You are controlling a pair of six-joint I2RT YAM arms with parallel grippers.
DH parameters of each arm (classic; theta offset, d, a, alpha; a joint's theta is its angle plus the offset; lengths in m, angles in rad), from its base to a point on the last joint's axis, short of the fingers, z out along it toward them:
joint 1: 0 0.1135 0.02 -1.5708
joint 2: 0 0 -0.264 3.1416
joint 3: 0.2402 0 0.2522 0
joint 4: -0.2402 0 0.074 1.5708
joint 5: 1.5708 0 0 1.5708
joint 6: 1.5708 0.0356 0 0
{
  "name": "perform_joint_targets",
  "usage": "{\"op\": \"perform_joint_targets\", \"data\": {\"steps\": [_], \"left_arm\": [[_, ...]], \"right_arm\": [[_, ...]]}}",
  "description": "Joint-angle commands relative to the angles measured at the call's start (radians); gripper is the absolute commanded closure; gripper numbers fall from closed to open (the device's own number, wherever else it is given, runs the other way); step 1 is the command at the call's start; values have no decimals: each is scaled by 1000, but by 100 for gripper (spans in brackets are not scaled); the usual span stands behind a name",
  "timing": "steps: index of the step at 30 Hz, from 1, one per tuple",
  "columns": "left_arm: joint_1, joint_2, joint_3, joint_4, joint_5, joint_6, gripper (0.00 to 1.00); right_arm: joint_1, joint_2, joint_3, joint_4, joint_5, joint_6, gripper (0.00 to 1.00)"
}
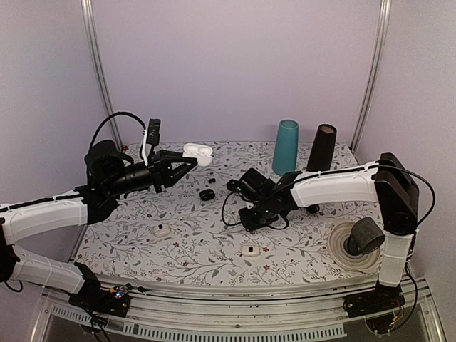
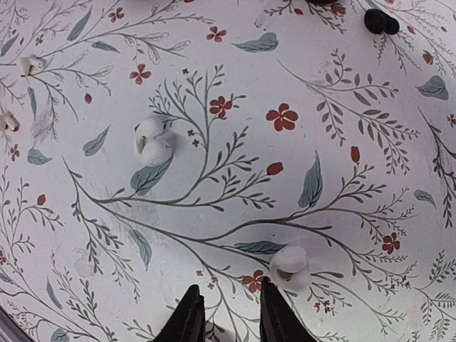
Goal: Insert the wireless bluetooth earbuds into the charging case
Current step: Move the right earbud to the center of the board.
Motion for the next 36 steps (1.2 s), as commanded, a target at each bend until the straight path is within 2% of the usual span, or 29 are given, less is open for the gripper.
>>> {"op": "perform_joint_targets", "data": {"steps": [1,13,36], "left_arm": [[11,-4,19,20,1,3,100],[11,-12,21,10,-2,4,100],[12,-3,30,8,4,2,100]], "right_arm": [[-4,32,9,-32,25,-49,75],[-12,92,36,-63,26,-90,80],[-26,81,42,-60,84,-89,78]]}}
